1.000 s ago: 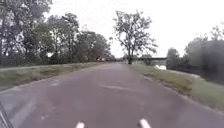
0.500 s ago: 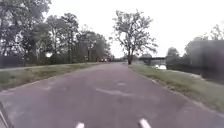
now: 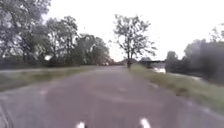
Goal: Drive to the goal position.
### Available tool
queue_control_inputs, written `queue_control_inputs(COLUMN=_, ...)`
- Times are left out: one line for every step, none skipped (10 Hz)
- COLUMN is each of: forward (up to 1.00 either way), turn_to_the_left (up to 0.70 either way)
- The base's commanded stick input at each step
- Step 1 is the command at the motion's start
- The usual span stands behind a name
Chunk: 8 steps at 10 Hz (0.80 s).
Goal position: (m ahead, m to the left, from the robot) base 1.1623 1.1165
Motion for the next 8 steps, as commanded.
queue_control_inputs(forward=0.70, turn_to_the_left=0.00)
queue_control_inputs(forward=0.70, turn_to_the_left=0.00)
queue_control_inputs(forward=0.70, turn_to_the_left=0.00)
queue_control_inputs(forward=0.70, turn_to_the_left=0.00)
queue_control_inputs(forward=0.70, turn_to_the_left=0.00)
queue_control_inputs(forward=0.70, turn_to_the_left=0.00)
queue_control_inputs(forward=0.70, turn_to_the_left=0.00)
queue_control_inputs(forward=0.70, turn_to_the_left=0.00)
